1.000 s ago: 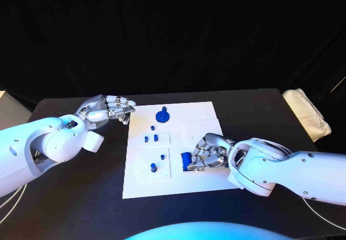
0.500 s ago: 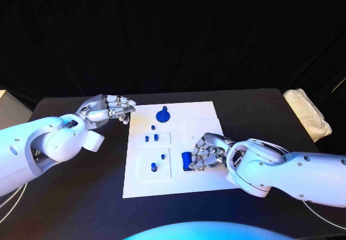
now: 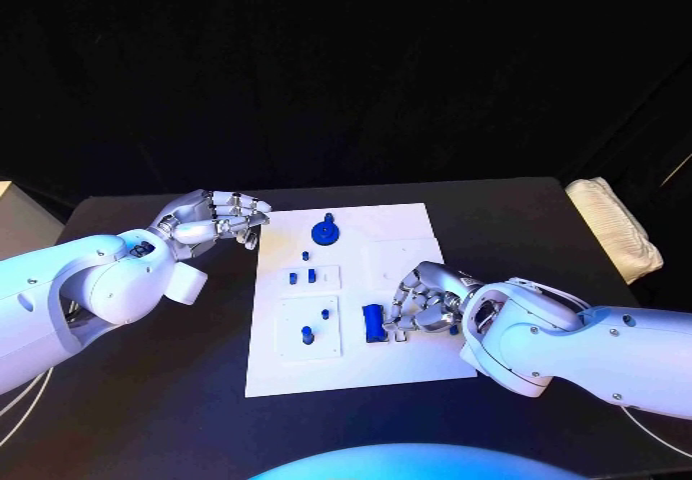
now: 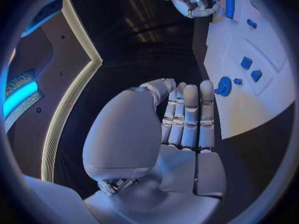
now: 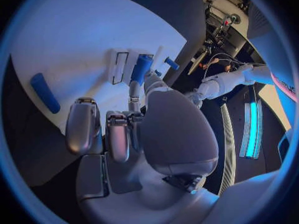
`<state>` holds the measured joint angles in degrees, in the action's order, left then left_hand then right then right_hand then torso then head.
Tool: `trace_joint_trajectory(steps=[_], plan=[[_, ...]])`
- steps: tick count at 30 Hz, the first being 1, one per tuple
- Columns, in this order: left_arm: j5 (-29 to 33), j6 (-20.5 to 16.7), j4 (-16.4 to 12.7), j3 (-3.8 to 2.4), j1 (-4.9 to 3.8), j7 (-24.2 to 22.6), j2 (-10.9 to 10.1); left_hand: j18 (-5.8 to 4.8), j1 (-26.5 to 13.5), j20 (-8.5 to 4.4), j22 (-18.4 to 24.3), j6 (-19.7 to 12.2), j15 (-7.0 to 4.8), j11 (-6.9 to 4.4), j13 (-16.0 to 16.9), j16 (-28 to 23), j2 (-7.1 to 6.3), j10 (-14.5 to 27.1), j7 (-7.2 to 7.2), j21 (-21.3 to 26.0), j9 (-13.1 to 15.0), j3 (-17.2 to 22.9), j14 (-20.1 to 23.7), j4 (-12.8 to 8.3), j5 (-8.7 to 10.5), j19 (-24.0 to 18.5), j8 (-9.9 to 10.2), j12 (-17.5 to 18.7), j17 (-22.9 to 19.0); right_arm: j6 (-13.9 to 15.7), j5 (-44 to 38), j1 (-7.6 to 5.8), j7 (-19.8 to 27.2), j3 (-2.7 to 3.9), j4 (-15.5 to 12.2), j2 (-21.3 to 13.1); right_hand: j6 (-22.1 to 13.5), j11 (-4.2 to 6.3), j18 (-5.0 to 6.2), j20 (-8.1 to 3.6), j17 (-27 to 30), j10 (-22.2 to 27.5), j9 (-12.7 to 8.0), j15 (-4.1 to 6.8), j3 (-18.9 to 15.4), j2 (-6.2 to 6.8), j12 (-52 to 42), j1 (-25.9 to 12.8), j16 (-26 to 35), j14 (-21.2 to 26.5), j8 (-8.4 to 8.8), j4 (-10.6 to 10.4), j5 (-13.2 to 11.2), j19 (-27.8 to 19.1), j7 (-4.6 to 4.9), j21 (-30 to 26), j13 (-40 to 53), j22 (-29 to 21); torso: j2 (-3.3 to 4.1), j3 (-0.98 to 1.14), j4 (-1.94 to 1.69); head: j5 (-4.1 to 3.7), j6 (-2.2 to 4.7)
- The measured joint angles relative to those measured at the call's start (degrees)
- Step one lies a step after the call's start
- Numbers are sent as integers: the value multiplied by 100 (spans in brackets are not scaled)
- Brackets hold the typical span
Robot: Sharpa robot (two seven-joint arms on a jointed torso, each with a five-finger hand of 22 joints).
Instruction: Assemble the parts on the task board
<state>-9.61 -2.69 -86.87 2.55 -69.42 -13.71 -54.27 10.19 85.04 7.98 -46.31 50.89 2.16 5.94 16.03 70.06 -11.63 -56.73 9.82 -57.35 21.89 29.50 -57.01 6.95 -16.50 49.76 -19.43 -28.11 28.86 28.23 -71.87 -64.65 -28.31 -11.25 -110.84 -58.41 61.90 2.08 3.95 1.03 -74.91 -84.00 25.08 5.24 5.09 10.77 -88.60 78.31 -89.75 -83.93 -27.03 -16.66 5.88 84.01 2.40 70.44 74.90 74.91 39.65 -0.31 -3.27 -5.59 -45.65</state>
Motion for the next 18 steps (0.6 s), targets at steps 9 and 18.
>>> trace_joint_trajectory(steps=[9, 18], plan=[[0, 1, 3, 3, 0, 3, 2, 0, 0, 0, 0, 0, 0, 0, 0, 0, 0, 0, 0, 0, 0, 0, 0, 0, 0, 0, 0, 0, 0, 142, 183, -147, 205, 10, -105, -774, -425, -173, 0, 86, 0, -1, -129, -120, 0, 40, 116, -343, 0, -9, 283, 0, 0, 1, 215, -104, 3, 0, -5, -13, -4, -63, 10], [0, 1, 25, 5, 1, 3, 35, 0, 0, 0, -3, 0, 0, 0, 1, 0, 0, 0, 0, 0, 7, 0, 0, 0, 0, 0, 0, 0, -1, 125, -132, -174, 155, 3, -124, -1371, -474, -269, 0, 146, 0, -1, -186, -197, -355, 16, 117, -556, 0, -10, 455, -2, 0, -1, 251, -66, 4, 4, -3, -9, 11, -124, 24]])
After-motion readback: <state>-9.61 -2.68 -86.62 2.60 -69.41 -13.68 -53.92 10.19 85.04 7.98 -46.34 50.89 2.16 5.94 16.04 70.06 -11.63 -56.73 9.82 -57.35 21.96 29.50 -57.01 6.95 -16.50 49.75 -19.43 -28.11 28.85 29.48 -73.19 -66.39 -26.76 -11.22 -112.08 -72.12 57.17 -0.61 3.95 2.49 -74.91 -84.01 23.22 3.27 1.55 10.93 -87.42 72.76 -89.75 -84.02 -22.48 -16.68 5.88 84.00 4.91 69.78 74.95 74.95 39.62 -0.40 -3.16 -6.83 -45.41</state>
